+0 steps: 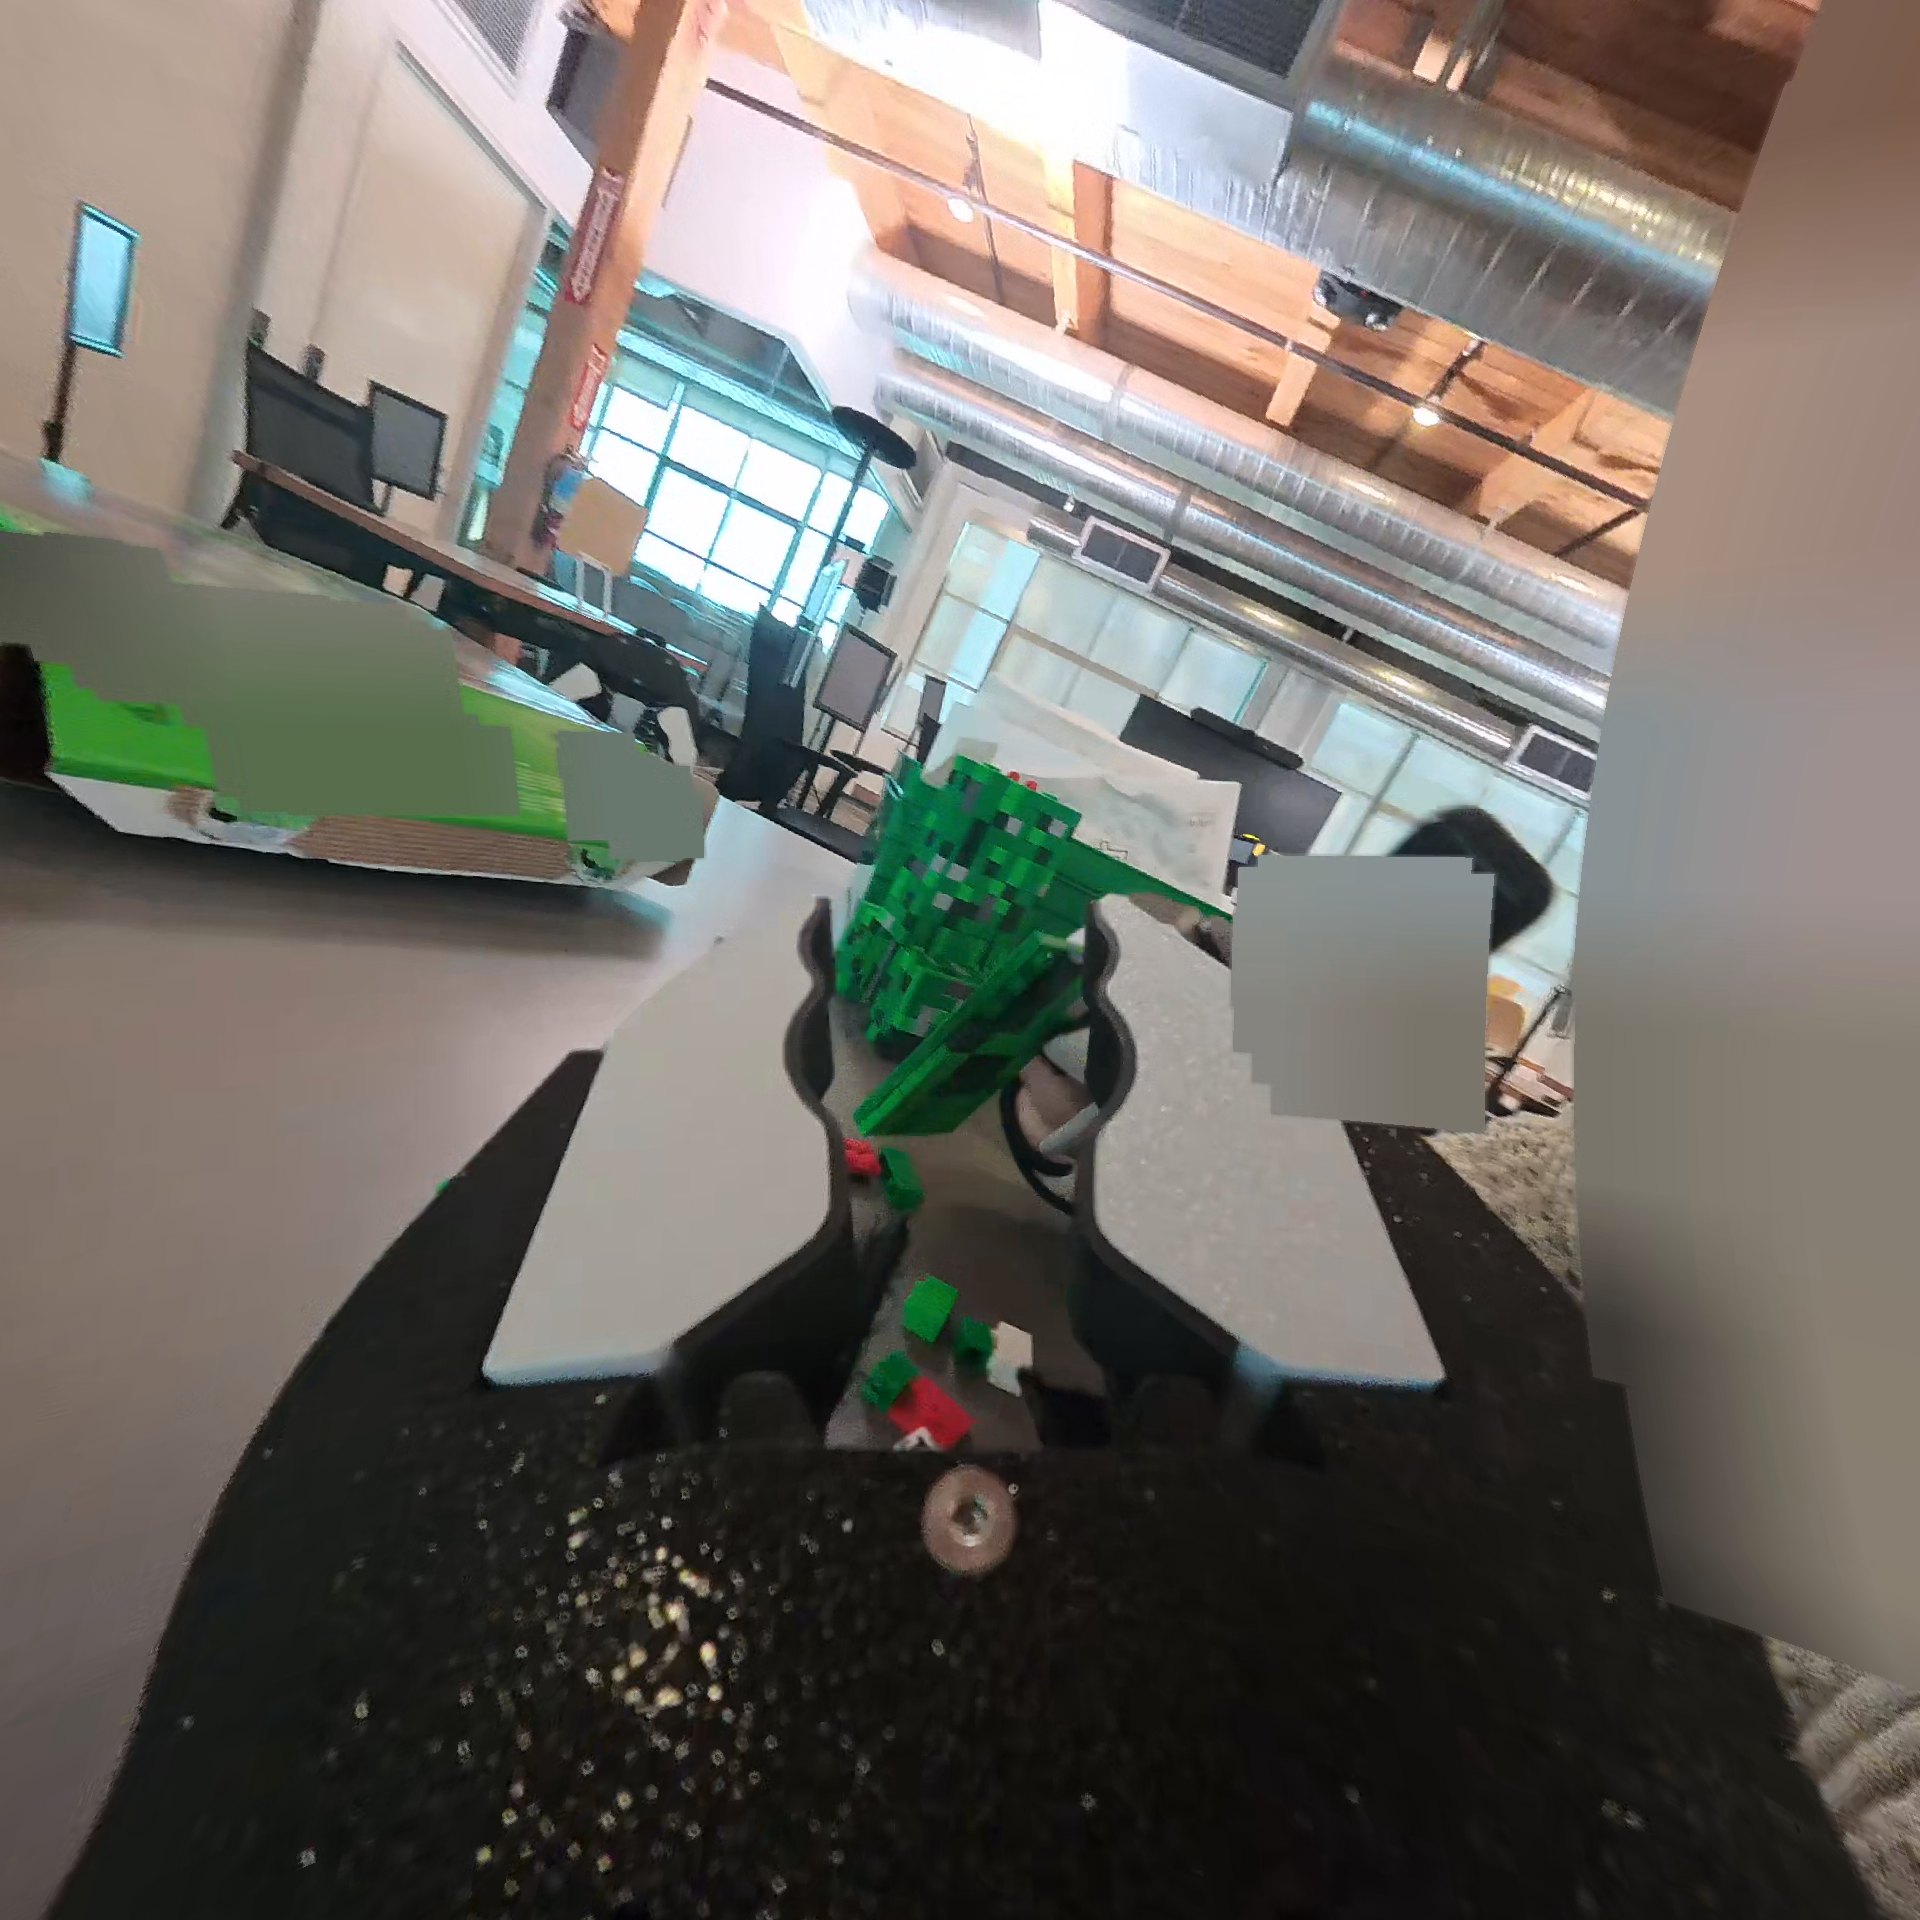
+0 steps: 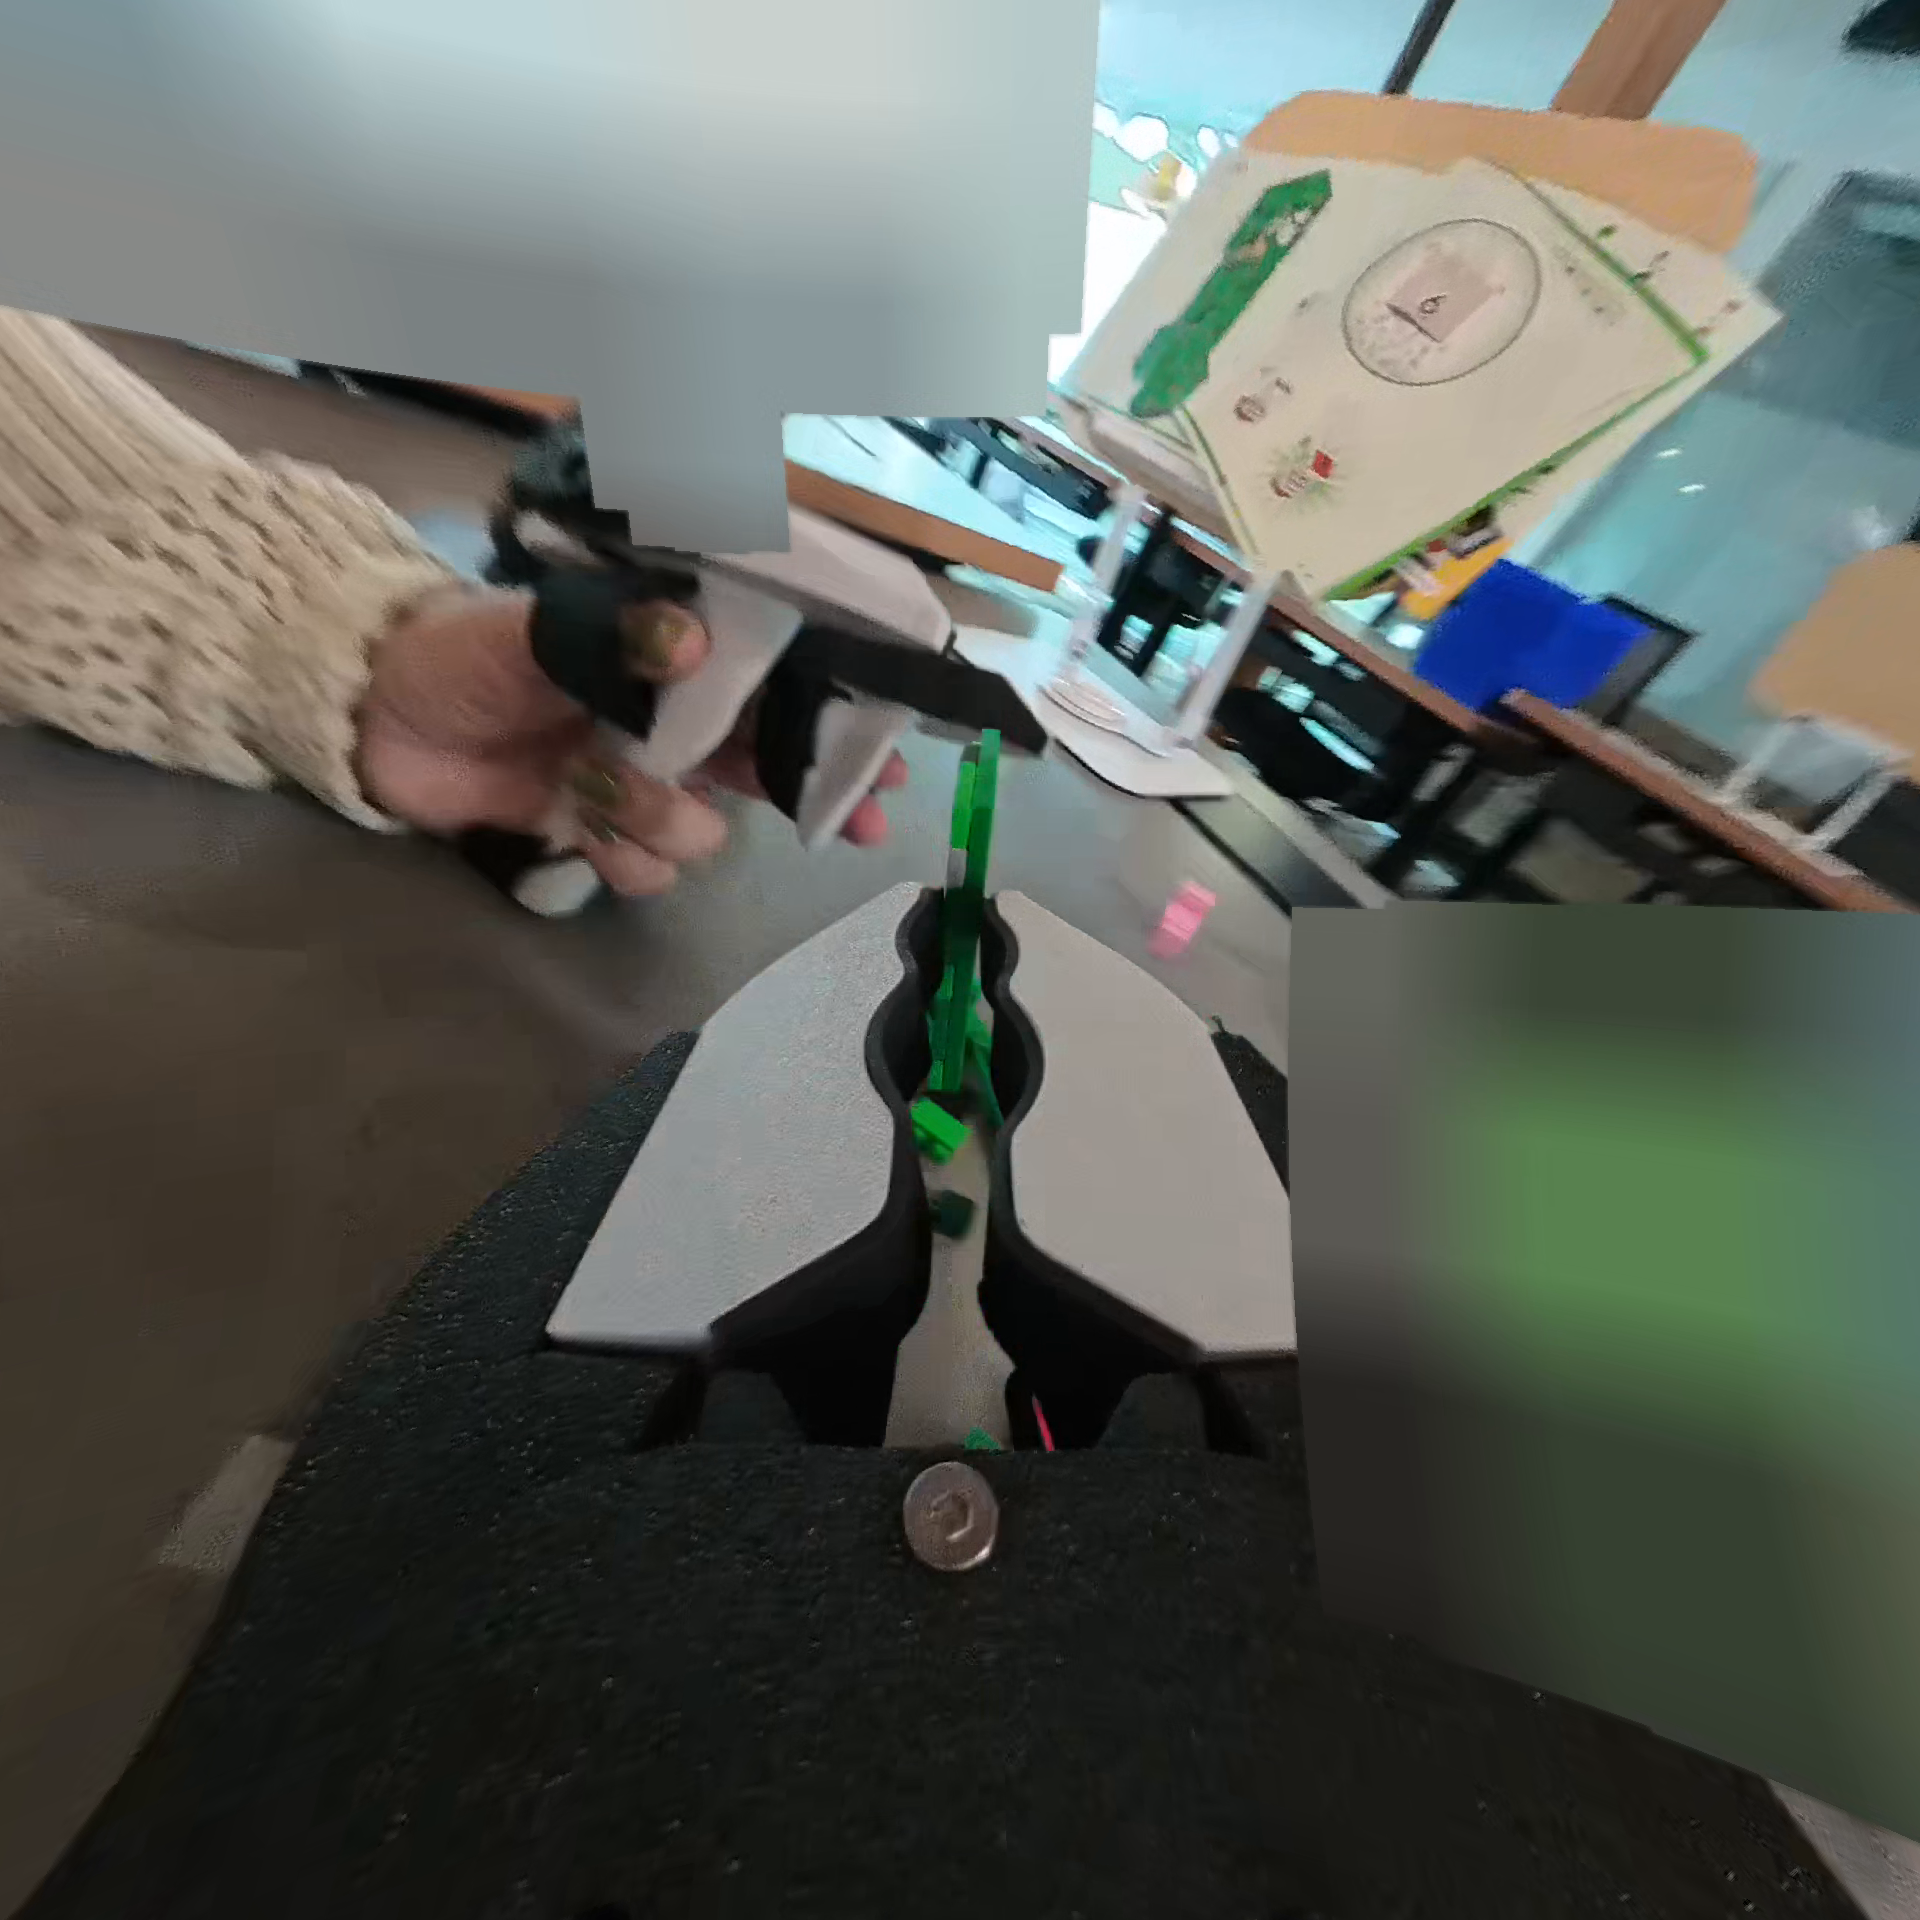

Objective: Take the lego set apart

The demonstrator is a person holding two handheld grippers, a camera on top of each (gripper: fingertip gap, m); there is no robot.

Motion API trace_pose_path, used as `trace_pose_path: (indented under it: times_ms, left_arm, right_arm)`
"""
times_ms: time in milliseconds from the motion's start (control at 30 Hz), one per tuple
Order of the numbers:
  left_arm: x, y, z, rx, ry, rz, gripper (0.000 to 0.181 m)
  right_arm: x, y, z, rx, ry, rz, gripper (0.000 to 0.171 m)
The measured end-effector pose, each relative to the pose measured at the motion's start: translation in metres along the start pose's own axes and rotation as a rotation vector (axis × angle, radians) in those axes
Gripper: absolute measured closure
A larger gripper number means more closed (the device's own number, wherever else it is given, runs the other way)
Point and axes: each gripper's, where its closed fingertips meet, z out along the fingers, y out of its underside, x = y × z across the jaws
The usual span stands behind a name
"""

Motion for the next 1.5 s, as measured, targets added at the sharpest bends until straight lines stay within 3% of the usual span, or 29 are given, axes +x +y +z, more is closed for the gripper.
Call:
trace_pose_path:
  times_ms: [133,333,600,800,967,1133,1267,1500]
  left_arm:
    - [-0.006,-0.002,-0.003,-0.028,-0.105,0.157,0.138]
    - [0.007,0.031,0.002,-0.28,-0.112,0.517,0.136]
    - [0.008,0.046,0.006,-0.366,-0.152,0.675,0.138]
    - [0.001,0.048,0.002,-0.382,-0.196,0.957,0.165]
    - [0.0,0.049,0.003,-0.393,-0.186,0.917,0.166]
    - [-0.002,0.035,0.004,-0.31,-0.276,0.991,0.167]
    - [-0.012,0.029,0.001,-0.298,-0.31,0.89,0.165]
    - [-0.015,0.021,0.001,-0.253,-0.307,0.805,0.168]
  right_arm:
    - [0.005,0.011,0.001,-0.114,0.127,-0.337,0.166]
    - [0.002,0.021,0.004,-0.211,0.198,-0.655,0.166]
    - [-0.005,0.014,0.004,-0.167,0.194,-0.702,0.166]
    - [-0.01,0.015,0.006,-0.167,0.18,-0.747,0.165]
    - [-0.01,0.016,0.005,-0.165,0.172,-0.716,0.165]
    - [0.003,0.015,0.003,-0.162,0.183,-0.478,0.166]
    - [0.026,0.033,-0.001,-0.211,0.175,-0.149,0.166]
    - [0.028,0.04,-0.003,-0.181,-0.001,0.392,0.166]
